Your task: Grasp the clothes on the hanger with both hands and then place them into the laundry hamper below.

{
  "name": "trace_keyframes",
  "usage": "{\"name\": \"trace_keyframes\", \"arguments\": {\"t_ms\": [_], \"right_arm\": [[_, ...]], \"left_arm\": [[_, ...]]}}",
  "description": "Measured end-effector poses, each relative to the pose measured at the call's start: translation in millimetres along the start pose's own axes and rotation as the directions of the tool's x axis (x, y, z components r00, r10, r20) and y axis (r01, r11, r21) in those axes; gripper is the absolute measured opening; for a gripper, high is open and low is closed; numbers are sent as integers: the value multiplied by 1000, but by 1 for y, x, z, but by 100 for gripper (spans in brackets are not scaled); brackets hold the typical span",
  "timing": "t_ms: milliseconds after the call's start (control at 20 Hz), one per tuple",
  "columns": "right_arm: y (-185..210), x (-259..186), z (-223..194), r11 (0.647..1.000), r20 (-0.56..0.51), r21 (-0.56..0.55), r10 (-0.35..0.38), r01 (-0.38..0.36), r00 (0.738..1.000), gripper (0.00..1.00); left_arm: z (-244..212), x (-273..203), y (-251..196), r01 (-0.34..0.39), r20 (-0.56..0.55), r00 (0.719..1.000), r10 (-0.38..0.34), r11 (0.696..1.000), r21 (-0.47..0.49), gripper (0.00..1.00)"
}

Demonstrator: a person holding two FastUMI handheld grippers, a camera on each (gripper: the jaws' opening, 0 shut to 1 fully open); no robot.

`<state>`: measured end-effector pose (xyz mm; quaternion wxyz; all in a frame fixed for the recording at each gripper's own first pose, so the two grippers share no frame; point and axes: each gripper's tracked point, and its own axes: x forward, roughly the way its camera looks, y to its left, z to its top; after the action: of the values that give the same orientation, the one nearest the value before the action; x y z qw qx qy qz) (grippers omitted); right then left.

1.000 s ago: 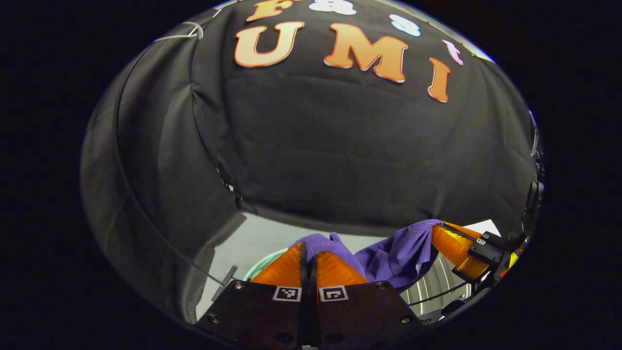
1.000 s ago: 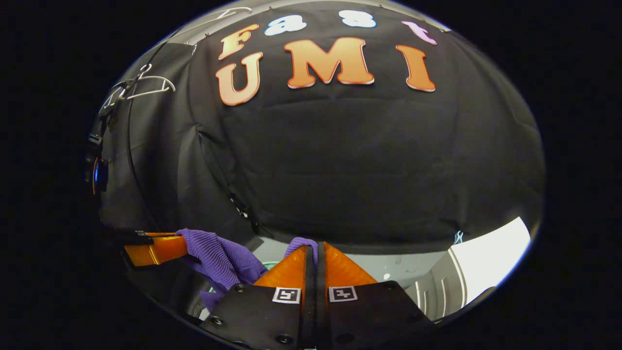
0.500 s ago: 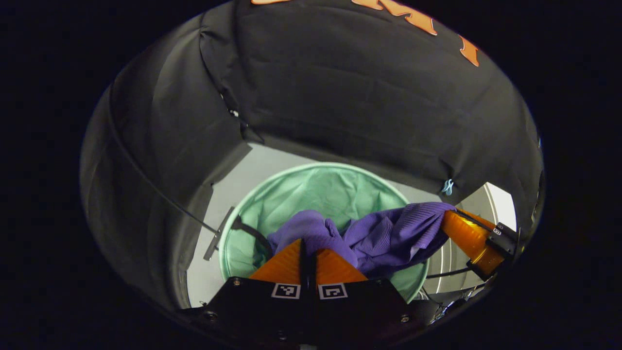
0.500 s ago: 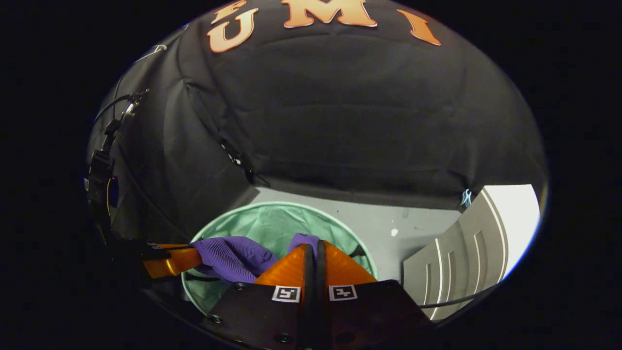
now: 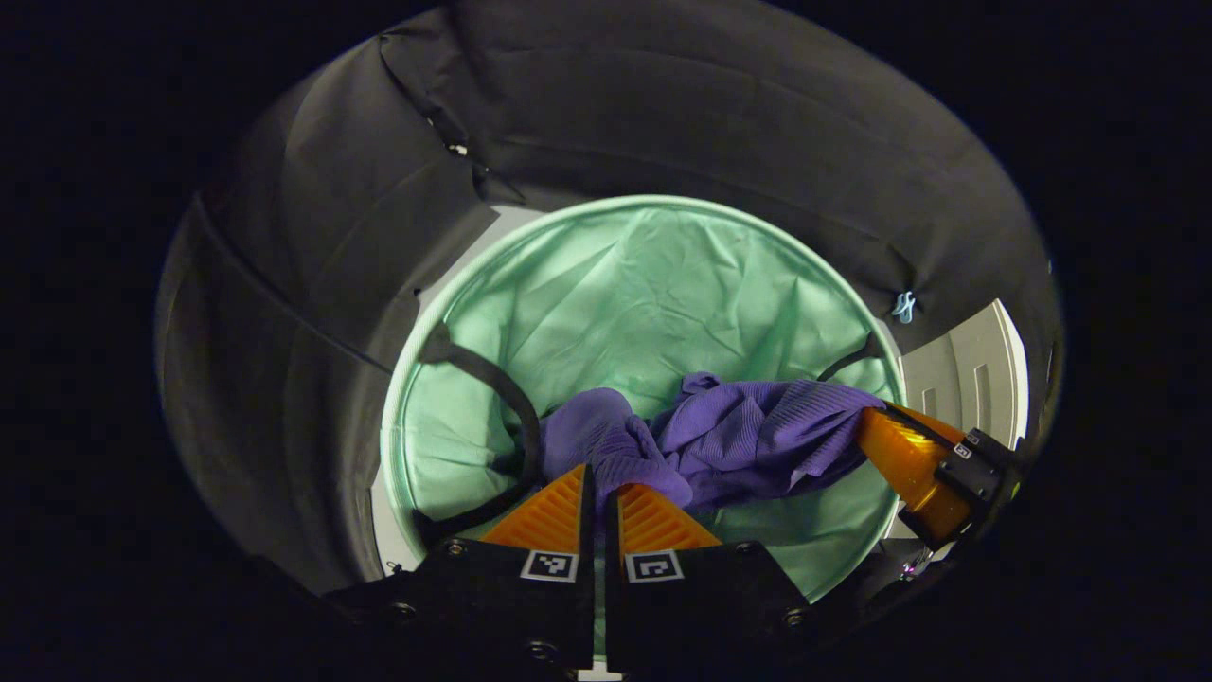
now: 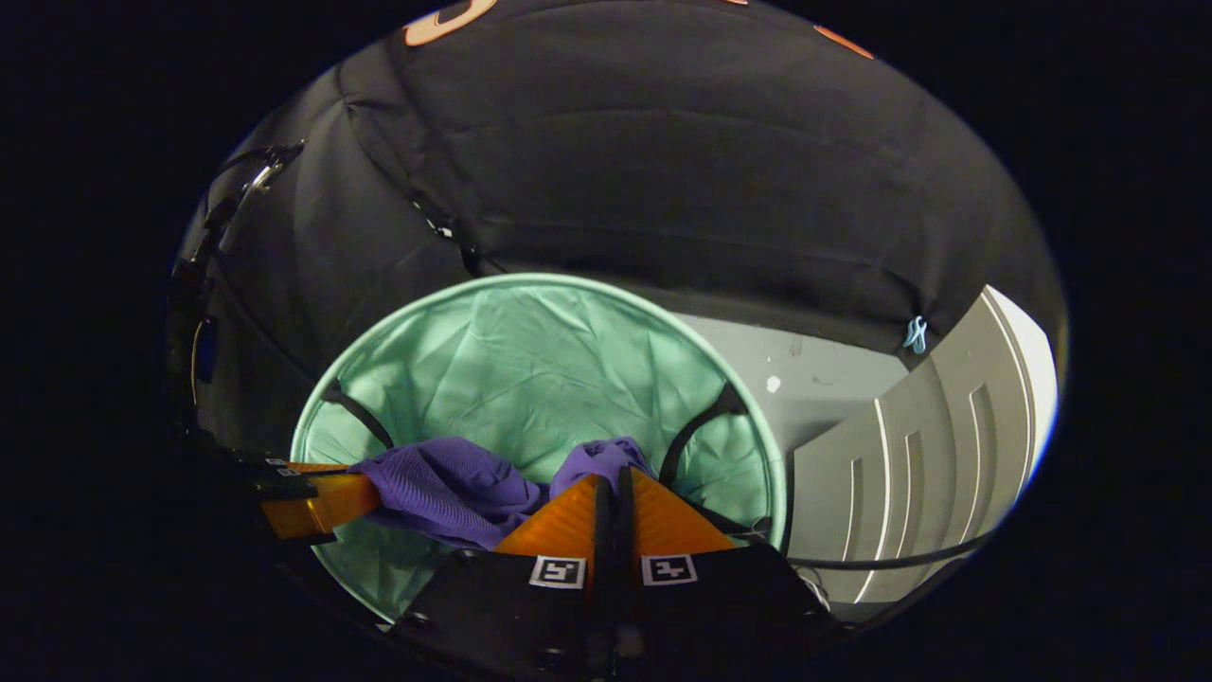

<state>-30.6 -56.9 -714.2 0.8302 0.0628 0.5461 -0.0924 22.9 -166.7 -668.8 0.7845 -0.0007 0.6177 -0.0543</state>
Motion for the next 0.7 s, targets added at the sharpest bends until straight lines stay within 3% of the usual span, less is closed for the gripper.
{"name": "trace_keyframes", "arguments": {"t_ms": [50,200,300,350,400,500,550,650,700], "right_arm": [[0,2,-6,1000,-17,10,7,-7,1000,12],[-1,-2,0,1000,4,30,10,-10,1000,11],[-1,-14,8,999,25,36,16,-17,1000,36],[-1,-19,11,999,37,41,13,-15,999,49],[-1,-29,18,999,49,48,18,-20,999,46],[-2,-37,24,998,72,56,17,-22,997,66],[-1,-45,28,998,88,54,13,-18,996,76],[-1,-66,42,999,124,47,7,-13,992,100],[-3,-77,52,999,151,40,6,-12,989,93]], "left_arm": [[-2,-1,0,1,-8,1000,-1,1000,-16,5],[-9,-1,-3,27,-26,999,-28,998,-50,12],[-1,-13,-7,36,5,999,-36,998,-44,21],[3,-19,-10,45,19,999,-44,998,-34,29],[9,-28,-12,48,36,998,-47,999,-23,37],[20,-49,-17,55,77,996,-53,998,-17,64],[26,-58,-18,60,97,994,-58,998,-16,67],[30,-80,-17,61,142,988,-58,998,-16,88],[39,-89,-18,56,172,984,-53,998,-15,98]]}}
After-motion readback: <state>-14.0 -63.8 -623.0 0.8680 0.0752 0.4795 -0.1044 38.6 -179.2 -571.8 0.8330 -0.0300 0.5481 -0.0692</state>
